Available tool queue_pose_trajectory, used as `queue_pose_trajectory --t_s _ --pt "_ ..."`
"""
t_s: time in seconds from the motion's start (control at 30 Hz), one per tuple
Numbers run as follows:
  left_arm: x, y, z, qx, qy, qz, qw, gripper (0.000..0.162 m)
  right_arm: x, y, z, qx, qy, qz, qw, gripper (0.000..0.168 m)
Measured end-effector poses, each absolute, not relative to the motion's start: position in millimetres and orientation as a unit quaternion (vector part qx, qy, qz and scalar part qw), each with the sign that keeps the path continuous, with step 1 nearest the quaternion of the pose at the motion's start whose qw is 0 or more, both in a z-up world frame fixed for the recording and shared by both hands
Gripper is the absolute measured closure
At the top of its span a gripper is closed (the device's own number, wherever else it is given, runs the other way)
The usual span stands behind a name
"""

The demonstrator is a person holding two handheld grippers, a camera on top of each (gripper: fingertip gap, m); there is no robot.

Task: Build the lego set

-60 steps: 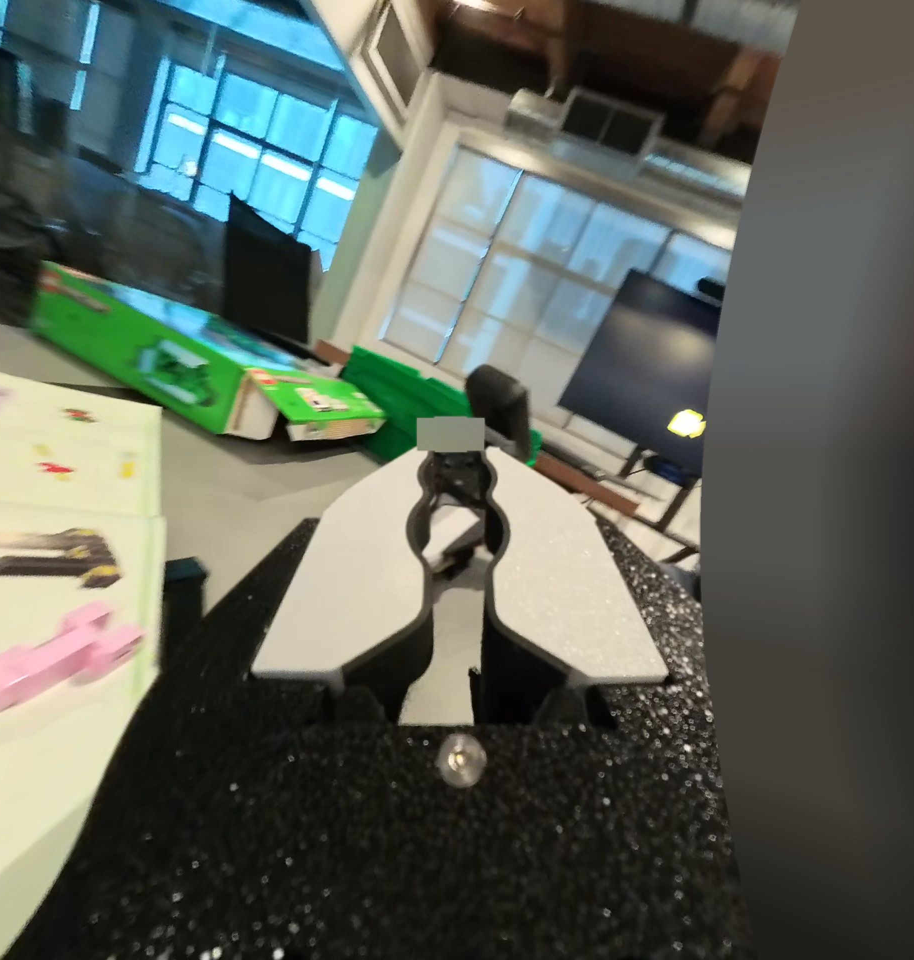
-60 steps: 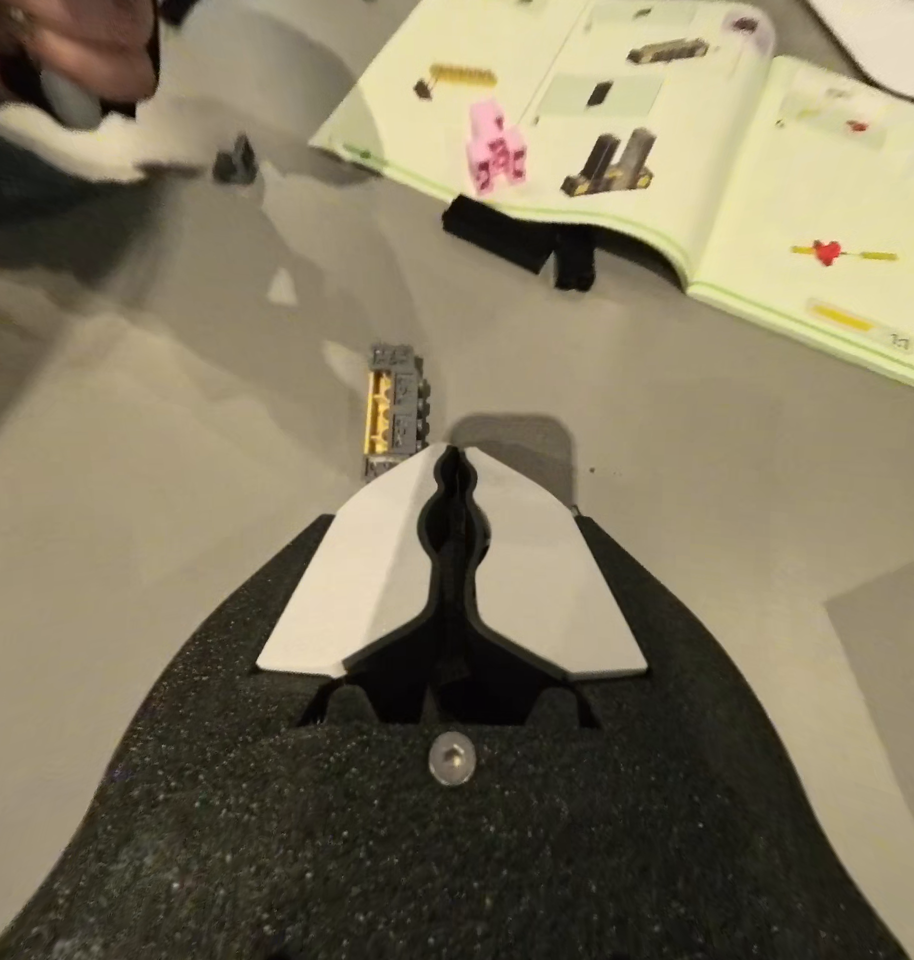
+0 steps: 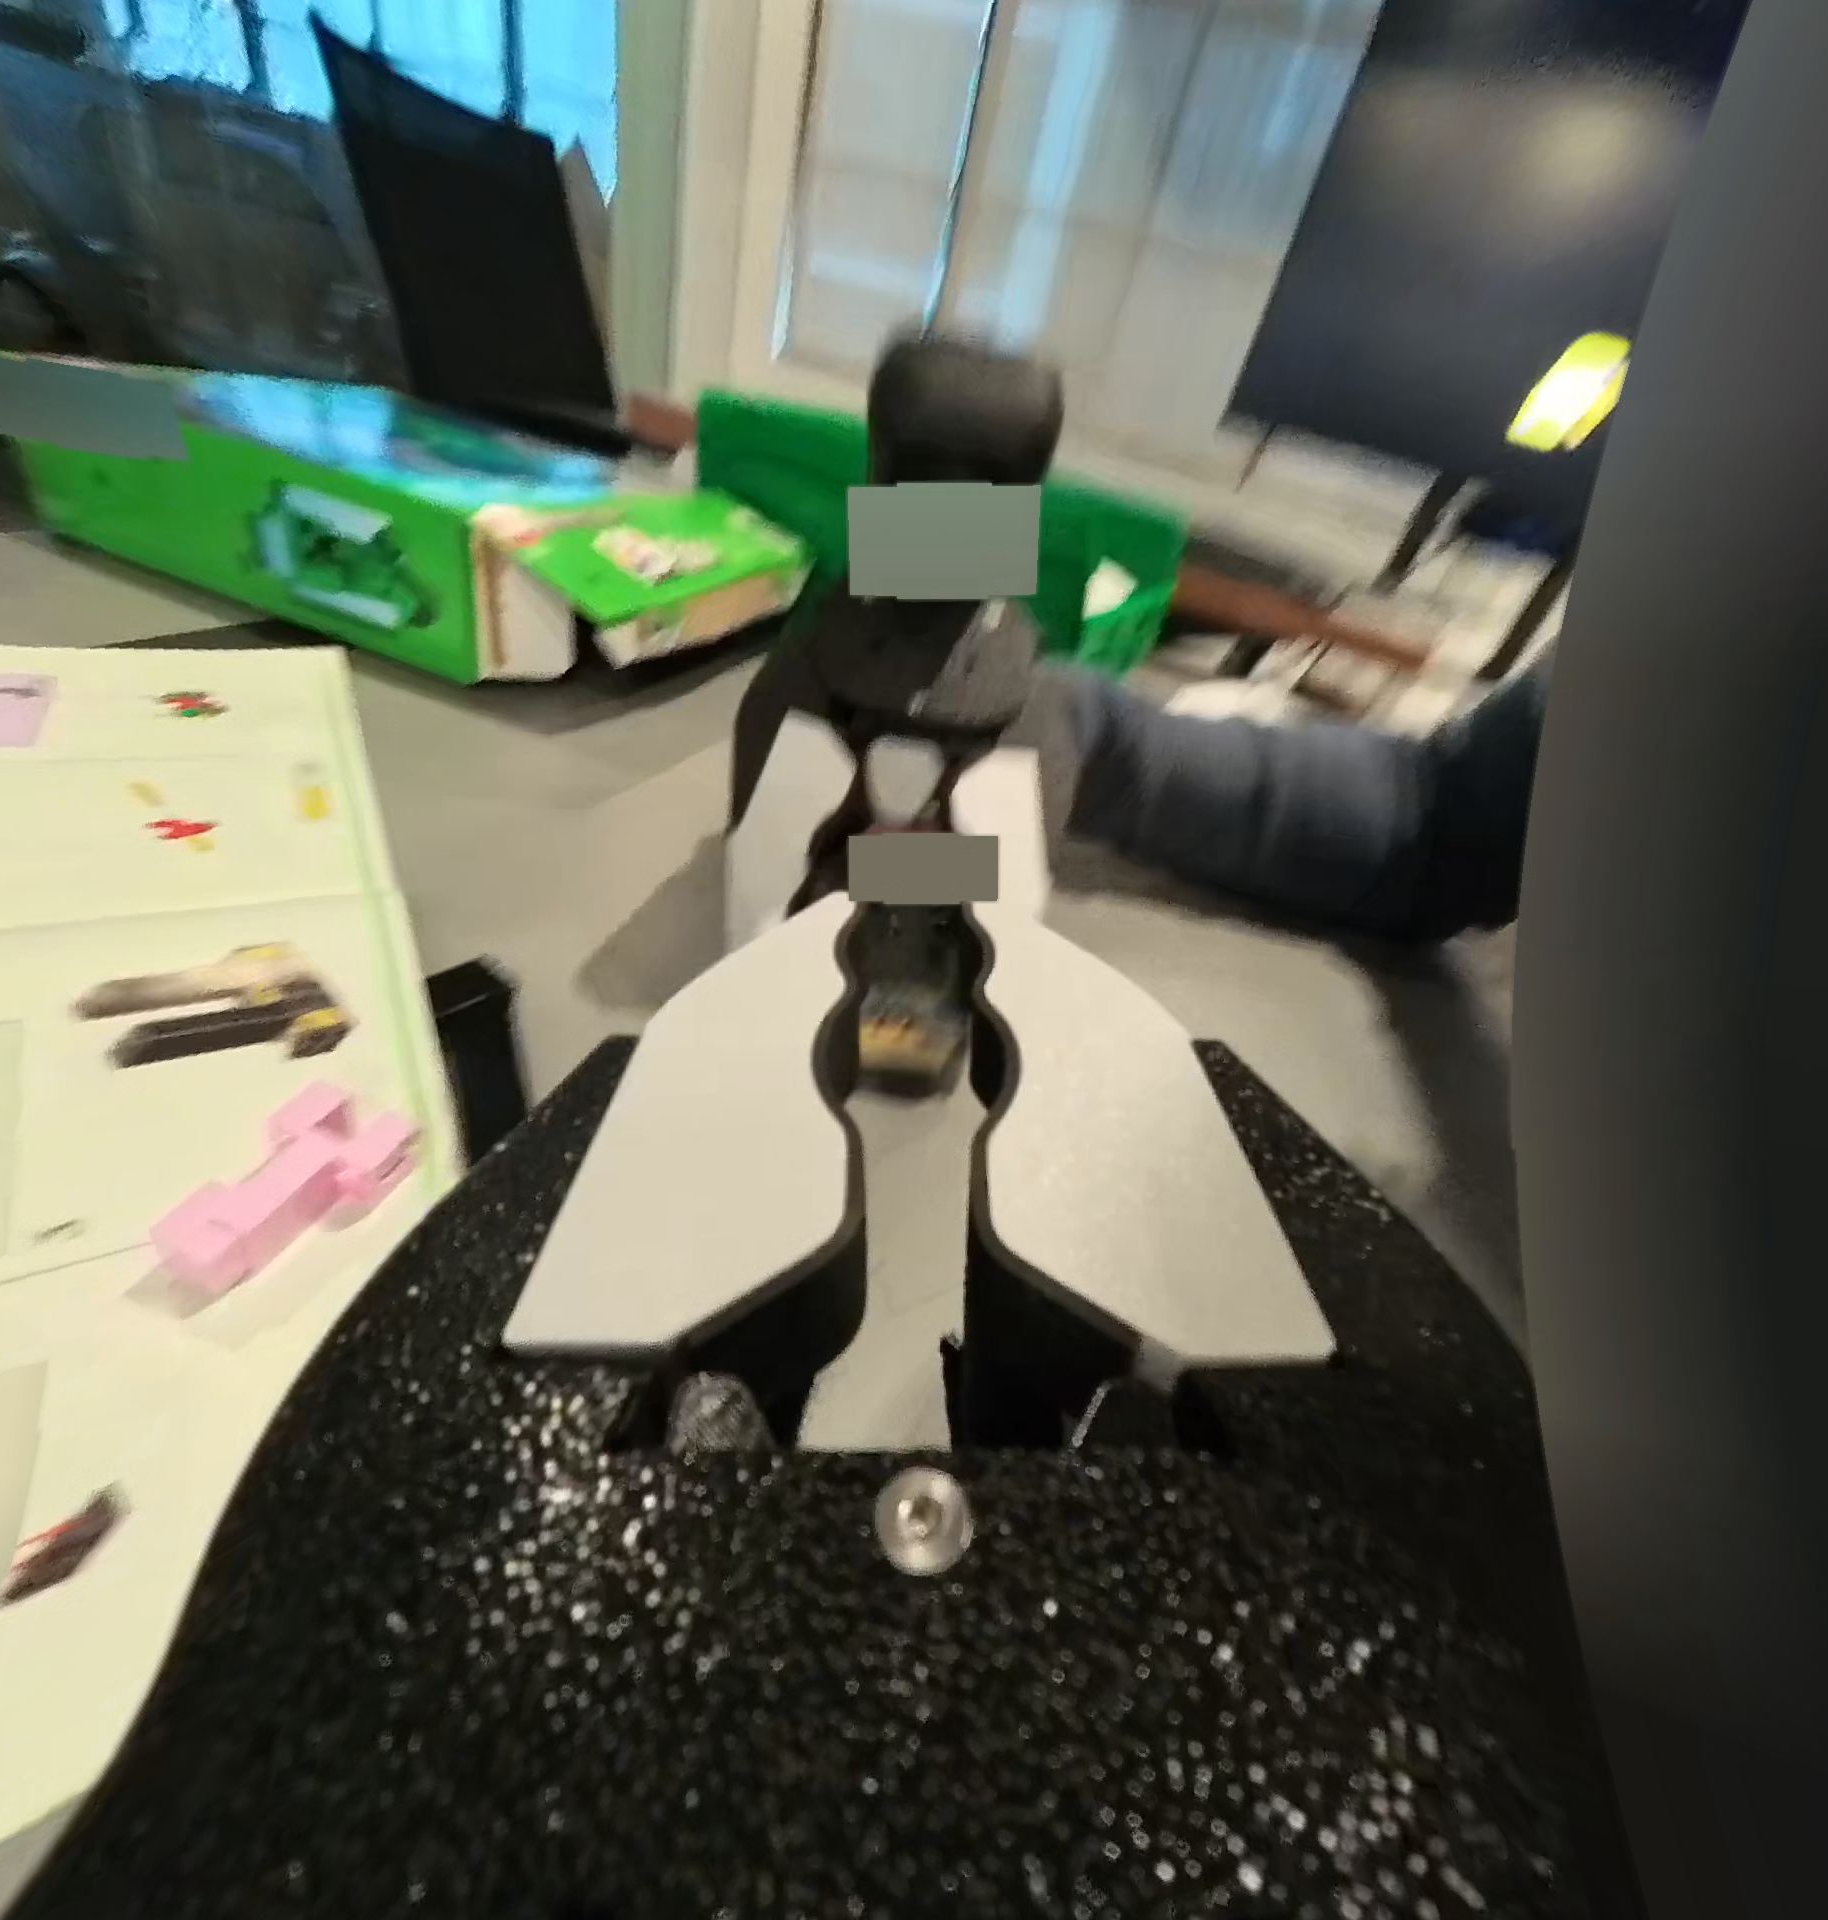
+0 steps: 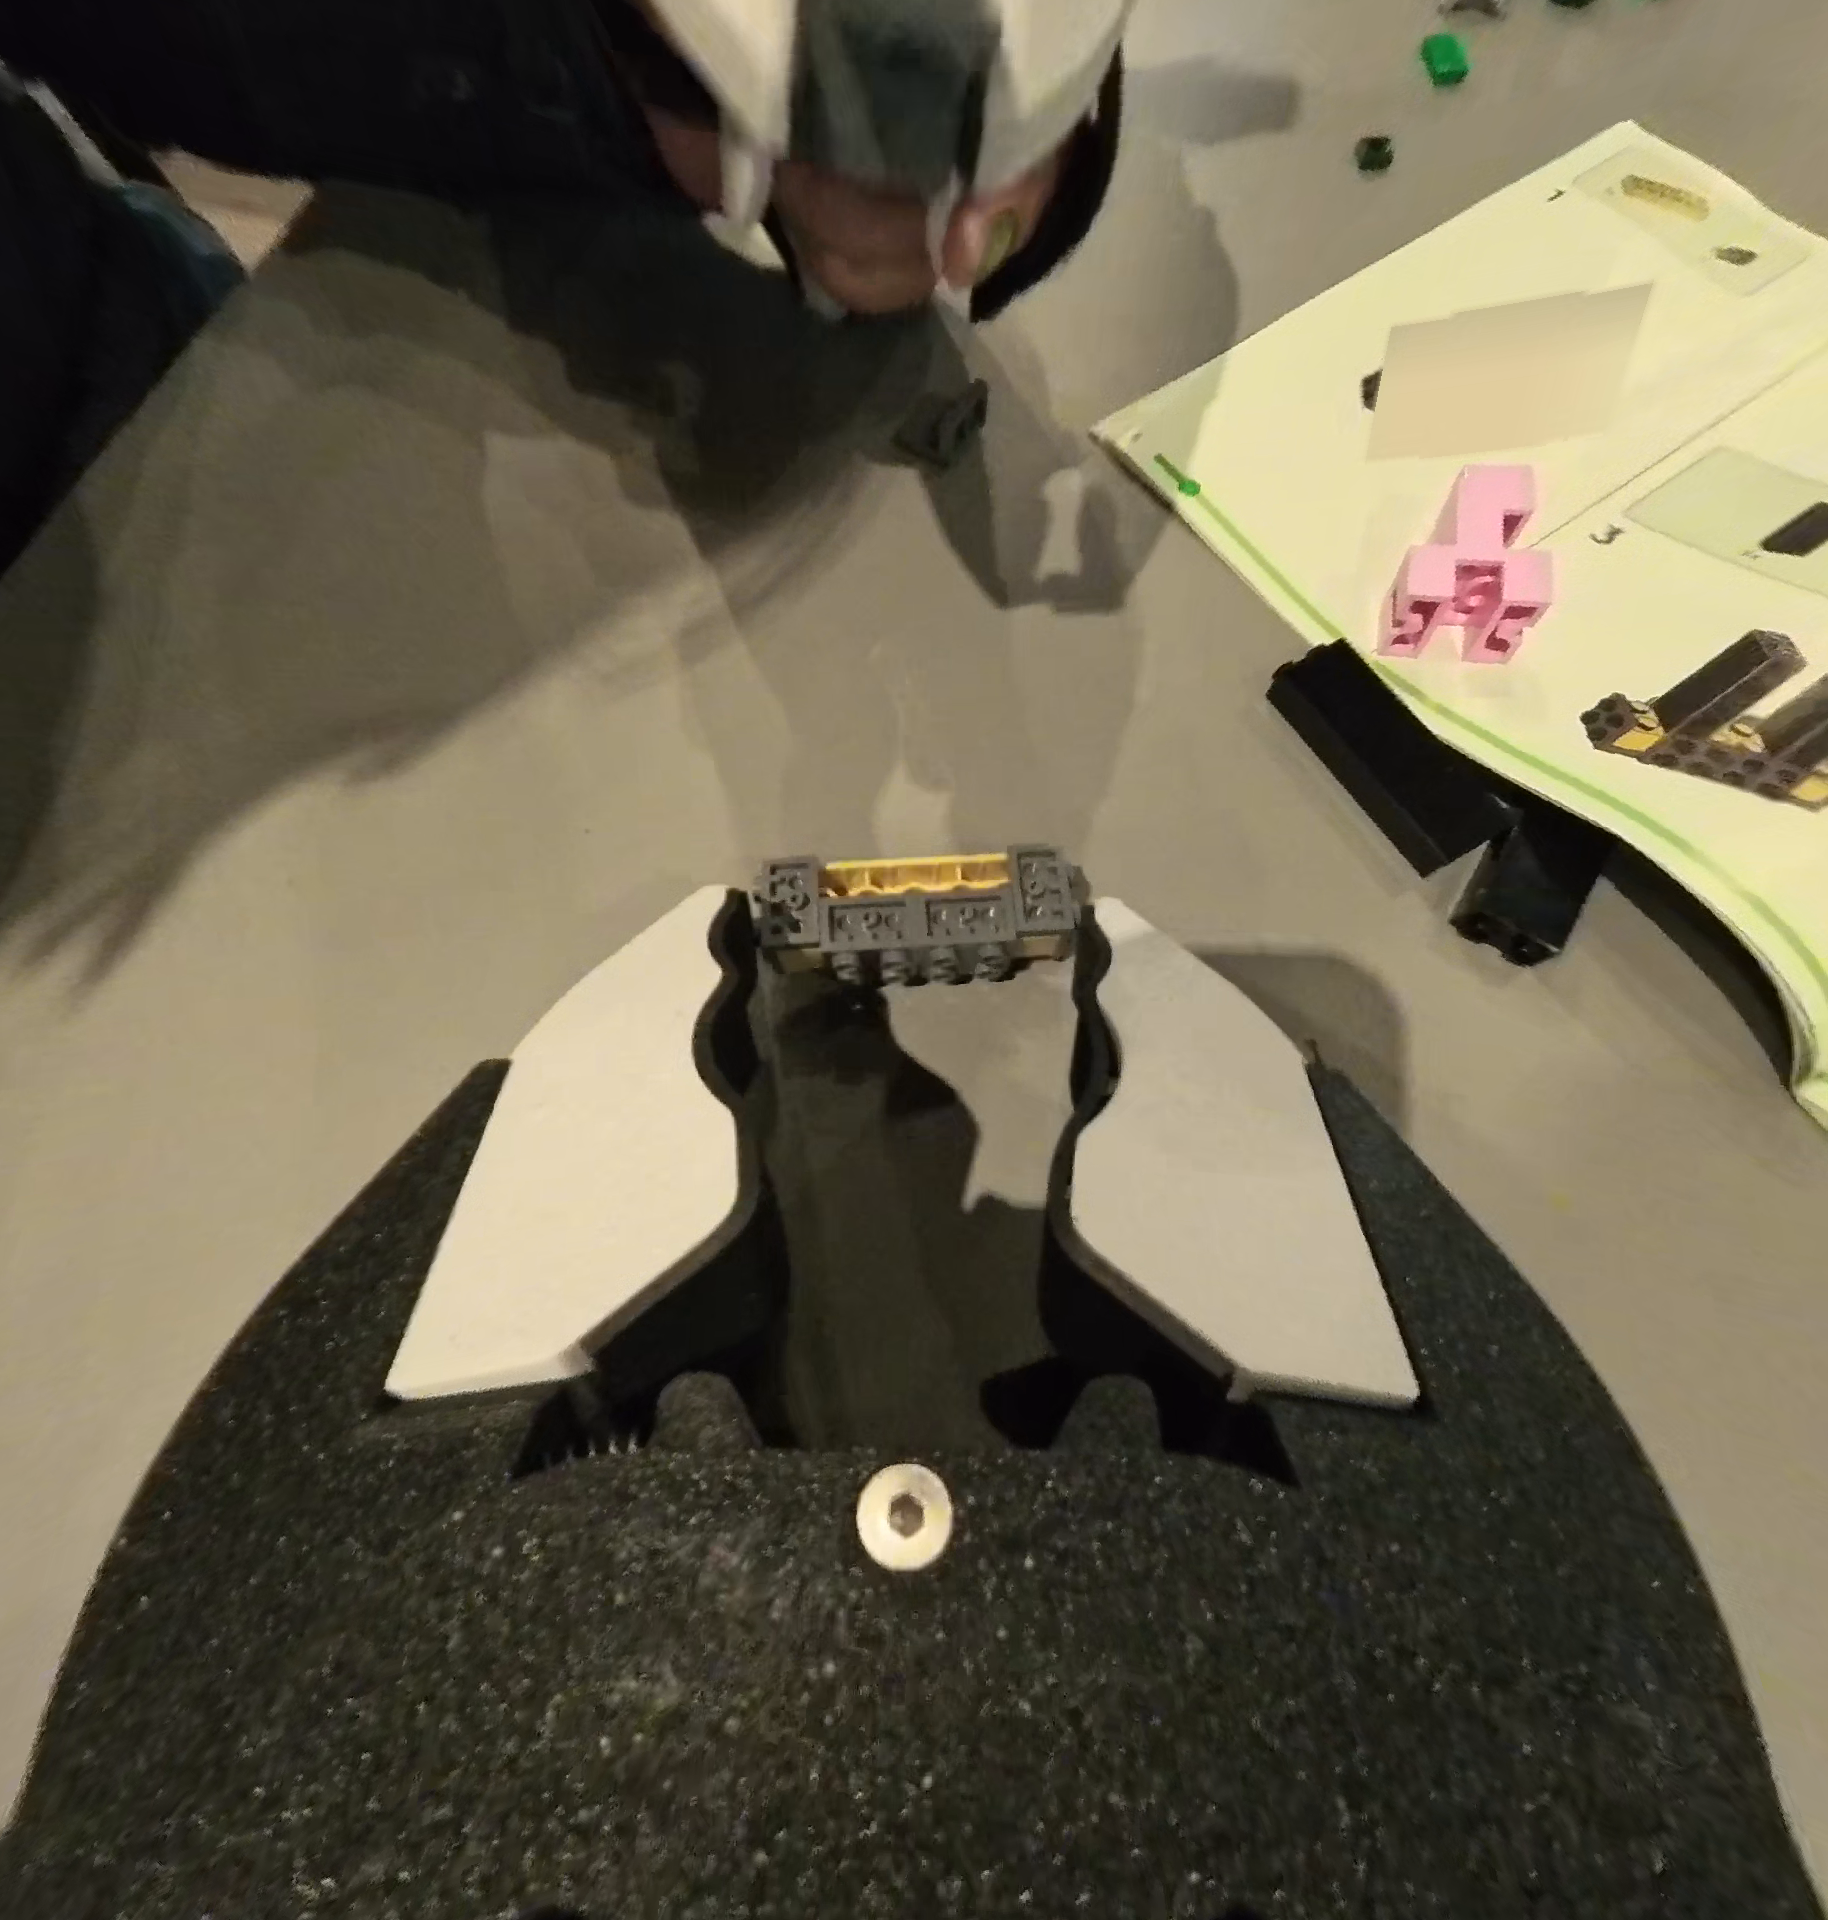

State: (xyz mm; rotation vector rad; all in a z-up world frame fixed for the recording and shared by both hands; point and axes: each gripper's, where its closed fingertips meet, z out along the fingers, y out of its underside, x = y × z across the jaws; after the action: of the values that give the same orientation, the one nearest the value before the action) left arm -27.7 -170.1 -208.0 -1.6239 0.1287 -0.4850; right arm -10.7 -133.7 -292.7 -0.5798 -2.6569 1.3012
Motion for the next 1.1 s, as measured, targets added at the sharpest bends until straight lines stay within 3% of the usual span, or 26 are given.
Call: queue_pose_trajectory --t_s 0.13,0.43,1.1 --pt "-26 -166 -225 -0.766 0.095 -0.136 0.621 0.147 -13 -135 -276 -0.209 -0.845 0.489 0.048 0.110" --pt "-23 -161 -228 -0.769 0.085 -0.135 0.619 0.147 -12 -151 -245 -0.197 -0.786 0.585 0.047 0.110" --pt "-14 -161 -249 -0.810 0.108 -0.145 0.558 0.146 -8 -167 -252 -0.171 -0.807 0.562 0.051 0.110"
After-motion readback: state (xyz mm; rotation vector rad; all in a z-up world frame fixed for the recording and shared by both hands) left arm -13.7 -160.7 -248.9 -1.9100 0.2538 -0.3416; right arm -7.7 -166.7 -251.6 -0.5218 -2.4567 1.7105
